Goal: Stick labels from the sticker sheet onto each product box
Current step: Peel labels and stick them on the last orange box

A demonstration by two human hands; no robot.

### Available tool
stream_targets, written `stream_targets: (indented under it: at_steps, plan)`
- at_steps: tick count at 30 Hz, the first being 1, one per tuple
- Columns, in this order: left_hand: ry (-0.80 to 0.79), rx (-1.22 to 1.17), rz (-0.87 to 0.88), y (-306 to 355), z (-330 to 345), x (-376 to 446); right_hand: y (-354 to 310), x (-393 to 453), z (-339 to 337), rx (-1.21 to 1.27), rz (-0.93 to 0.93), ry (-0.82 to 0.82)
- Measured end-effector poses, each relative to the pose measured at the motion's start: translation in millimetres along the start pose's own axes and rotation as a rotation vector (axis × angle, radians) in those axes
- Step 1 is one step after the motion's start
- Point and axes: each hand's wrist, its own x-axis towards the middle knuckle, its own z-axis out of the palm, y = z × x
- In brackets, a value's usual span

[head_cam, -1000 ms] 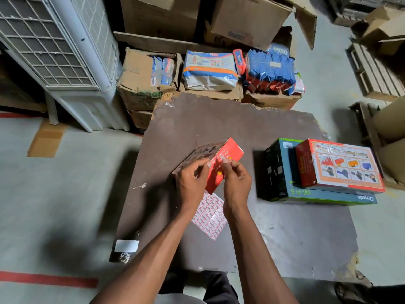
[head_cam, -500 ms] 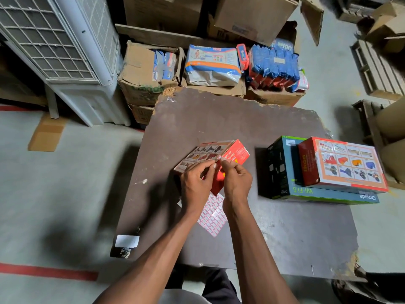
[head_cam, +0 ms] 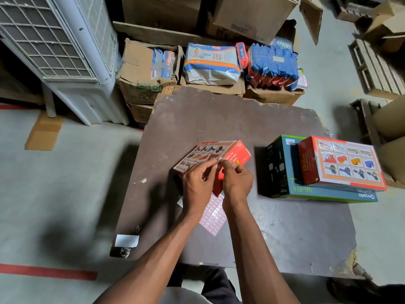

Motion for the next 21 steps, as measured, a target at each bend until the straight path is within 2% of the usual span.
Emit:
stream_targets:
  at_steps: [7, 21]
  plan:
    - [-0.064, 0.054, 0.074, -5.9, -1.0, 2.8, 0.1, -0.1, 3.2, -0.027, -0.014, 0.008]
    - [-0.107, 0.058, 0.049, -5.0, -0.9, 5.8, -2.1, 7.5, -2.1, -0.164, -0.089, -0.01]
